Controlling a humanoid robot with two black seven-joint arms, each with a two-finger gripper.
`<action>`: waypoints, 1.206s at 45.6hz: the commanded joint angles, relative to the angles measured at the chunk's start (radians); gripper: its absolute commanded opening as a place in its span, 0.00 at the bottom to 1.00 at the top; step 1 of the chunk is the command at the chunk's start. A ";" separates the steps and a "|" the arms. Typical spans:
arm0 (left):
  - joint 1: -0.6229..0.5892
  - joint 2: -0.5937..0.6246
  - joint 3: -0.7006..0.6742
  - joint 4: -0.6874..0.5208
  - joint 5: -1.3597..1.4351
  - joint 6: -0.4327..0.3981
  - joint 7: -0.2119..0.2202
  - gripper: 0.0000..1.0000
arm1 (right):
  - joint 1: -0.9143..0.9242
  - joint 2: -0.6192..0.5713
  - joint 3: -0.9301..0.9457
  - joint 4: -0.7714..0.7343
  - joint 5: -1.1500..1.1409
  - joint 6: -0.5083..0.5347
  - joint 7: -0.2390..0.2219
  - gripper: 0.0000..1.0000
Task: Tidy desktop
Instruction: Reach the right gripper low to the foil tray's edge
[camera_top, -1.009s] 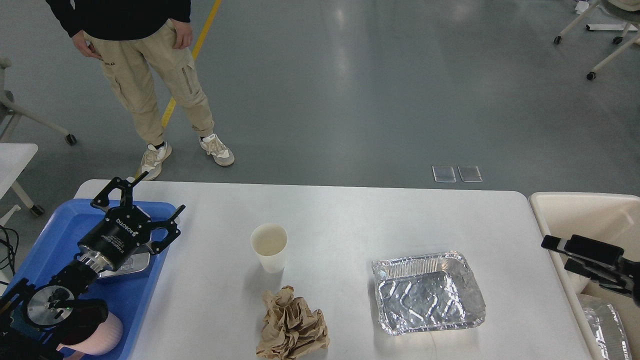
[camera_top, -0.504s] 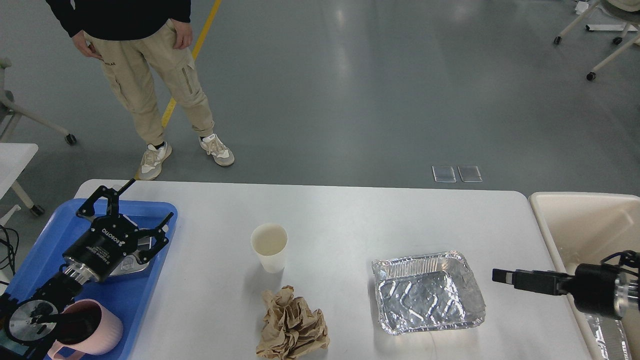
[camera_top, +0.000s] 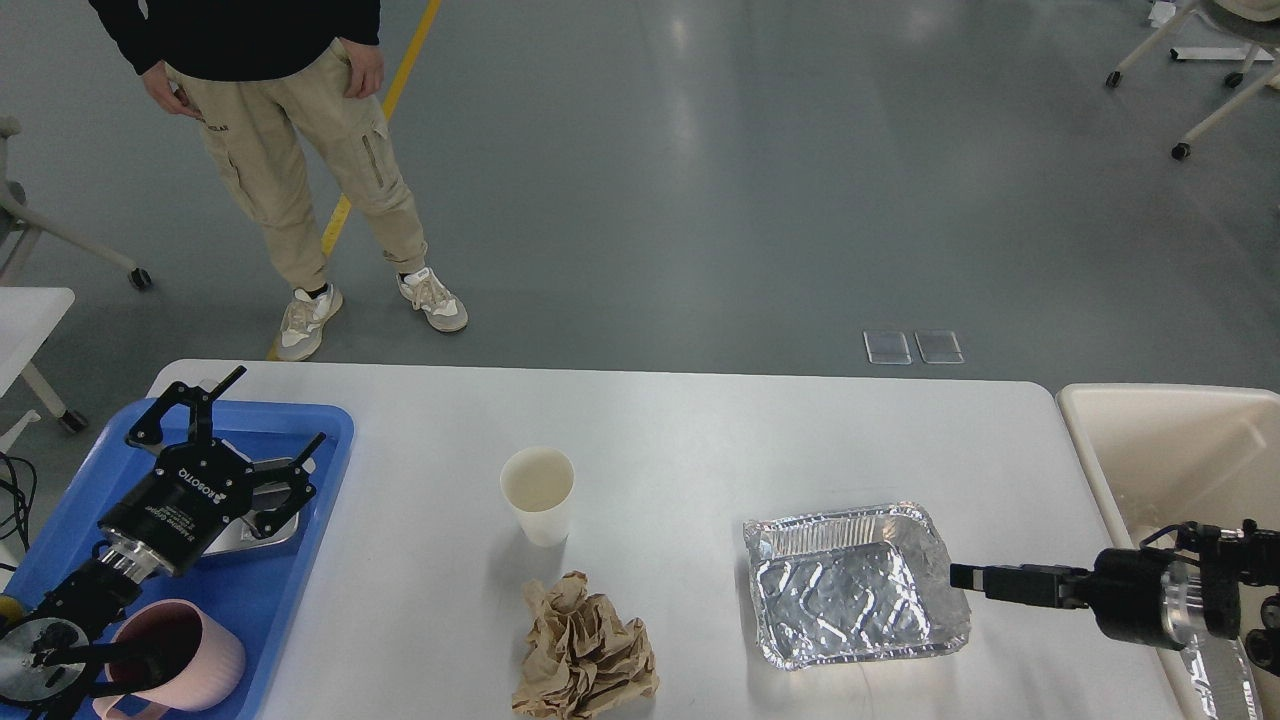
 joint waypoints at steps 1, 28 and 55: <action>0.000 0.000 0.000 0.000 0.000 -0.004 -0.002 0.98 | 0.001 0.030 -0.028 -0.026 0.000 0.000 0.000 1.00; 0.006 -0.001 0.000 0.000 -0.002 -0.007 0.000 0.98 | -0.002 0.211 -0.033 -0.142 0.003 0.000 -0.002 1.00; 0.005 -0.003 0.000 -0.005 0.000 -0.027 0.000 0.98 | 0.003 0.259 -0.056 -0.182 0.000 -0.023 -0.002 1.00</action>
